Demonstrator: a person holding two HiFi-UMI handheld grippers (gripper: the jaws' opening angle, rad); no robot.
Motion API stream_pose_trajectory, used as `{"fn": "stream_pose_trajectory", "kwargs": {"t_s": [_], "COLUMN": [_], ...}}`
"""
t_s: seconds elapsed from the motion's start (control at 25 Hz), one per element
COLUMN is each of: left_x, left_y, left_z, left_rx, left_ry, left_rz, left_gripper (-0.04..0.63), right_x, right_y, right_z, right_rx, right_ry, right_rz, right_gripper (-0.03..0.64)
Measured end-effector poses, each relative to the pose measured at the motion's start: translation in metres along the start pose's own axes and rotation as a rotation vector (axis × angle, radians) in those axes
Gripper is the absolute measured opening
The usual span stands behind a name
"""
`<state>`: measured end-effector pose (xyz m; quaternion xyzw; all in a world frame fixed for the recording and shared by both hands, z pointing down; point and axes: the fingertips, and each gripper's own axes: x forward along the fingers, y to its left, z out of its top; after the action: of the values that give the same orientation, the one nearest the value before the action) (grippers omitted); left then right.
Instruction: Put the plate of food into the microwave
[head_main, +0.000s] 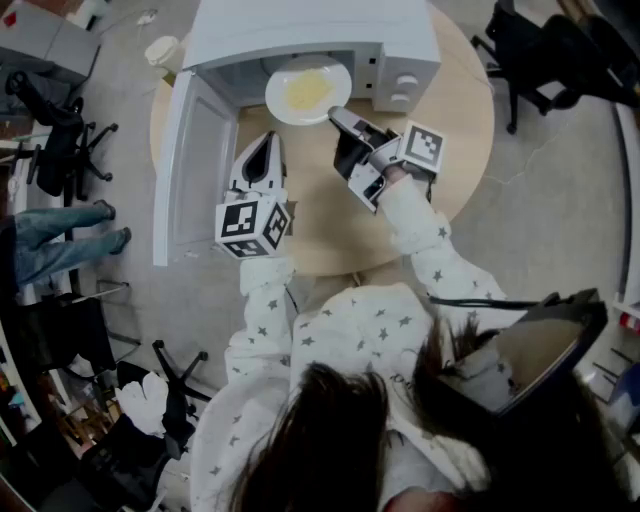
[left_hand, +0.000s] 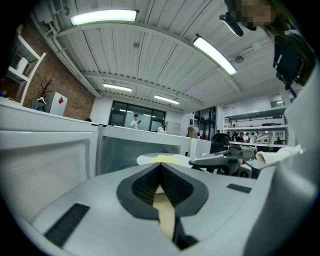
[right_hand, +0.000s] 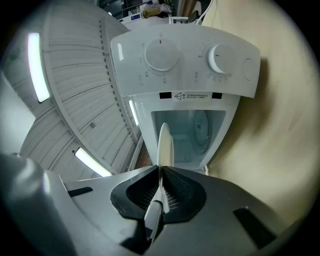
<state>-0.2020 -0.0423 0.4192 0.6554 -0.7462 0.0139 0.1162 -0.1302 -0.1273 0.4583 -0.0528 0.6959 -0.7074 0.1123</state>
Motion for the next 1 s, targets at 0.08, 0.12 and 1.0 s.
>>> {"fn": "stream_pose_trajectory", "kwargs": {"t_s": [0.08, 0.12, 1.0], "left_x": [0.003, 0.005, 0.019], "left_y": [-0.003, -0.003, -0.038], "left_z": [0.002, 0.003, 0.017], "left_rx": [-0.001, -0.001, -0.031], "left_ry": [-0.011, -0.014, 0.054], "left_rz": [0.005, 0.007, -0.130], "left_gripper": [0.002, 0.002, 0.002], "right_x": [0.000, 0.001, -0.018], "right_y": [-0.004, -0.005, -0.005], "right_z": [0.005, 0.008, 0.025], "right_rx": [-0.007, -0.008, 0.026], "right_ry": [0.002, 0.001, -0.174], "right_rz": [-0.023, -0.031, -0.134], "right_gripper": [0.018, 0.018, 0.018]}}
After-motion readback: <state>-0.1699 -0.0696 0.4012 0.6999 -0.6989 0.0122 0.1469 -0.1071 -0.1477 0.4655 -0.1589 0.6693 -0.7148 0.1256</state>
